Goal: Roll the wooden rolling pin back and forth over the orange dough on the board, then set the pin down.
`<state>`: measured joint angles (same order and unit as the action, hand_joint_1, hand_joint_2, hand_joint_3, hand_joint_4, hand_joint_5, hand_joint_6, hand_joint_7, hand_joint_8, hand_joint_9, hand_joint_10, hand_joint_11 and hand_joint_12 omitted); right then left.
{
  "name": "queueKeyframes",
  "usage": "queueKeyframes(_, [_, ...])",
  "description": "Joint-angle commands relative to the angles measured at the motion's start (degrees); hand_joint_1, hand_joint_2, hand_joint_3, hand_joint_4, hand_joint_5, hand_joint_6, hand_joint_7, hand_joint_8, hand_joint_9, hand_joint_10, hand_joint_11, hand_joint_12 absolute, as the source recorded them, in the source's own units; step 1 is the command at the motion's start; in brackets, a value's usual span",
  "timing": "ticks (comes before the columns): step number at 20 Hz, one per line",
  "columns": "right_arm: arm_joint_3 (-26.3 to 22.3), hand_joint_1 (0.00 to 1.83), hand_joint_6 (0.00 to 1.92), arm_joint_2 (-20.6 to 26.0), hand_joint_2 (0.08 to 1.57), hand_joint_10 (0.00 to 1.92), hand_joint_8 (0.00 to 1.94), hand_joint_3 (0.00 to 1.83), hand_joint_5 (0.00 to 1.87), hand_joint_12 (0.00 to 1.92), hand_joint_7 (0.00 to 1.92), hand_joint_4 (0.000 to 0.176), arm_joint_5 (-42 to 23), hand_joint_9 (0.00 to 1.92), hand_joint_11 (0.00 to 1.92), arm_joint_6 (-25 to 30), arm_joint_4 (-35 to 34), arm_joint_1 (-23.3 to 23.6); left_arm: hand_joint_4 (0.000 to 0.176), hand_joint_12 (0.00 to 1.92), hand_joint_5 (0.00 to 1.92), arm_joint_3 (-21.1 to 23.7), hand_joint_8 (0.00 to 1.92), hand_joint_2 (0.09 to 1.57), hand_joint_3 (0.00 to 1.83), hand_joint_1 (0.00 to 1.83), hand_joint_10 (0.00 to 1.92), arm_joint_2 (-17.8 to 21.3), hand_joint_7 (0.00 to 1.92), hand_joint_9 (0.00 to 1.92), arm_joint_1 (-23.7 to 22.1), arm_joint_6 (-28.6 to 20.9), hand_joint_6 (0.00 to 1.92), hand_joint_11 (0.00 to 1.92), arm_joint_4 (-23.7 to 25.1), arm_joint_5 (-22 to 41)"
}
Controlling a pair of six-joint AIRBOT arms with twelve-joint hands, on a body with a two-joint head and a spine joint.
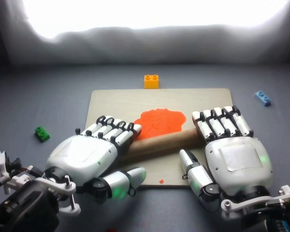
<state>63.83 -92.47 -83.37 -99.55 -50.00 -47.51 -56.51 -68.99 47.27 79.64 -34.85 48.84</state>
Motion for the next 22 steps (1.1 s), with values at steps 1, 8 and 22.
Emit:
queueKeyframes(1, [-0.15,0.00,0.00,0.15,1.41,0.01,0.01,0.00,0.26,0.38,0.30,0.000,-3.68,0.21,0.00,-0.43,2.45,-0.36,0.000,0.00,0.08,0.30,0.01,1.44,0.00,0.00,0.01,0.60,0.12,0.05,0.22,-0.32,0.01,0.00,2.42,6.00])
queueKeyframes(8, [-0.89,0.00,0.01,0.25,1.40,0.01,0.00,0.00,0.28,0.47,0.31,0.000,-3.89,0.26,0.00,-0.56,2.49,-0.63,0.000,0.00,0.06,1.17,0.01,1.44,0.00,0.00,0.01,0.61,0.07,0.02,1.01,-0.57,0.01,0.00,2.42,7.40])
queueKeyframes(22, [-1.77,0.00,0.02,0.60,1.41,0.01,0.01,0.00,0.31,0.41,0.32,0.000,-4.35,0.23,0.00,-0.96,3.28,-1.48,0.000,0.00,0.08,3.25,0.01,1.44,0.00,0.00,0.01,1.90,0.10,0.04,1.44,-0.61,0.01,0.01,2.59,8.37])
